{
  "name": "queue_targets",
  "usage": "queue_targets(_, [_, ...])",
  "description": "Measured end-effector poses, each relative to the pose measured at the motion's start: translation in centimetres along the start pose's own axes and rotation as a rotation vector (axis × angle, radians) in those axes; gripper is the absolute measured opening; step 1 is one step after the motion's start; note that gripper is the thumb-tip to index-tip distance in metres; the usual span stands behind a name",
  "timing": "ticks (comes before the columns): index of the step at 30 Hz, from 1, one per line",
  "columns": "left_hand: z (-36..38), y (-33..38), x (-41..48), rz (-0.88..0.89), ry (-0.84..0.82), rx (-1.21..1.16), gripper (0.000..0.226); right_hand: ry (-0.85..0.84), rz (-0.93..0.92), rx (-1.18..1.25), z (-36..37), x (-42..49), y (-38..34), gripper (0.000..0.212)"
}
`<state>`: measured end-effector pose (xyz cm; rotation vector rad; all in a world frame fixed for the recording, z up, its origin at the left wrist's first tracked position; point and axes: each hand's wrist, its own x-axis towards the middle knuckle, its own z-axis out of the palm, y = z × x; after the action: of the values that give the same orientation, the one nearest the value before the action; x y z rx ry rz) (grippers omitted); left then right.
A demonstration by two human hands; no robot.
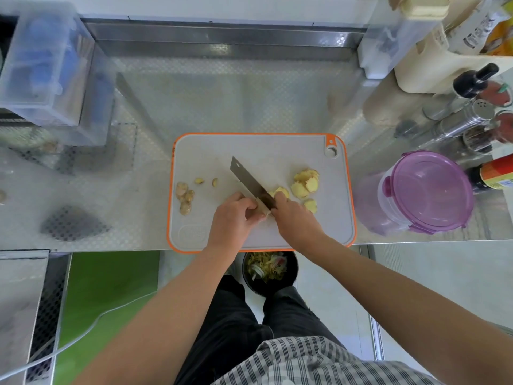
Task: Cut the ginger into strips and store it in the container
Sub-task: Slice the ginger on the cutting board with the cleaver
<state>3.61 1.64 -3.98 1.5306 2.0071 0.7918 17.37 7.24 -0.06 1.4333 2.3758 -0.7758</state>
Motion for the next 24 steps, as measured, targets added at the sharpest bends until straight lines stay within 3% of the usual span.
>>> queue_targets(4, [-0.2,0.0,-0.2,0.016,0.010,0.034,0.025,0.056,-0.010,0.112,-1.8,-1.4,0.4,0.011])
queue_targets(9, [-0.4,0.1,-0.4,0.016,0.008,0.037,0.025,0.060,-0.033,0.033,-2.8,-3.2,-0.2,0.005])
queue_targets(14, [-0.4,-0.1,-0.4,0.015,-0.016,0.043,0.026,0.015,-0.001,-0.022,-2.7,-3.3,-0.3,0.015])
queue_targets(24, [-0.5,-0.1,-0.2,-0.007,-0.010,0.073,0.026,0.026,0.008,-0.068,-2.5,-3.6,-0.5,0.015])
